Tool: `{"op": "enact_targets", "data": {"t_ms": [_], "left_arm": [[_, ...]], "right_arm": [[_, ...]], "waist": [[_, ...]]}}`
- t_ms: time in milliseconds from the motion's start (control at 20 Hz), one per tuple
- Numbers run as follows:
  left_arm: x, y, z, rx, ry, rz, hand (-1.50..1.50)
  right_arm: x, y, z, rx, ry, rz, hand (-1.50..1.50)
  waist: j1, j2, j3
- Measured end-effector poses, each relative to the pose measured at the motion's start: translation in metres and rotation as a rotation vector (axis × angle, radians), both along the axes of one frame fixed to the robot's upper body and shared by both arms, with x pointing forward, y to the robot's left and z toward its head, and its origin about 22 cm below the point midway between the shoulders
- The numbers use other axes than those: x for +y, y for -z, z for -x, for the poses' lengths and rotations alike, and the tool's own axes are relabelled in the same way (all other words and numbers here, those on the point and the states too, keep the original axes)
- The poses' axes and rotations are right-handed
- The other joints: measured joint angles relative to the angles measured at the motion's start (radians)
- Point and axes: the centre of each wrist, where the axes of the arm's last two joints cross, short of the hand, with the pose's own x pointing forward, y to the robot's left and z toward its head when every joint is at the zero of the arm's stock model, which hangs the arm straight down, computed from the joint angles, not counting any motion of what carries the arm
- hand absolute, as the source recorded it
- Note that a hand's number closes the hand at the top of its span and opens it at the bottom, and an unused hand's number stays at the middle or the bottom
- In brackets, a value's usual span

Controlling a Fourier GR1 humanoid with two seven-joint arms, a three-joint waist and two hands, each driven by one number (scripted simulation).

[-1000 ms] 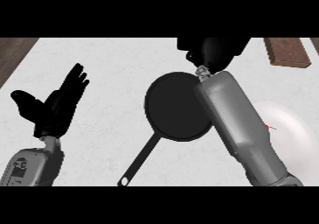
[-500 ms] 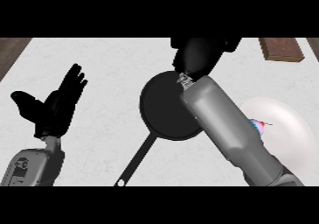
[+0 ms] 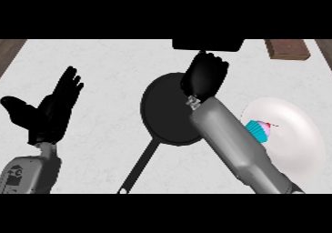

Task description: Pick the tomato from the plate and place it in the pan

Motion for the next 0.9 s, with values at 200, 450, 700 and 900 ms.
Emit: {"op": "enact_targets", "data": {"t_ms": [200,450,700,900], "left_arm": [[-0.002,0.0,-0.003,-0.005,-0.003,-0.004,0.0],[0.001,-0.002,-0.001,0.001,-0.009,0.002,0.0],[0.007,0.001,0.002,0.004,-0.012,-0.004,0.0],[0.007,0.001,0.003,0.008,-0.016,0.001,0.0]], "right_arm": [[-0.012,0.026,-0.001,0.057,0.027,-0.037,1.5],[-0.038,0.049,0.0,0.111,0.108,-0.185,-1.5],[-0.047,0.07,0.008,0.112,0.105,-0.291,-1.5],[-0.047,0.07,0.015,-0.016,0.057,-0.356,-1.5]], "waist": [[-0.002,0.002,0.001],[-0.006,0.001,0.002],[-0.007,0.0,0.002],[-0.016,-0.004,0.002]]}}
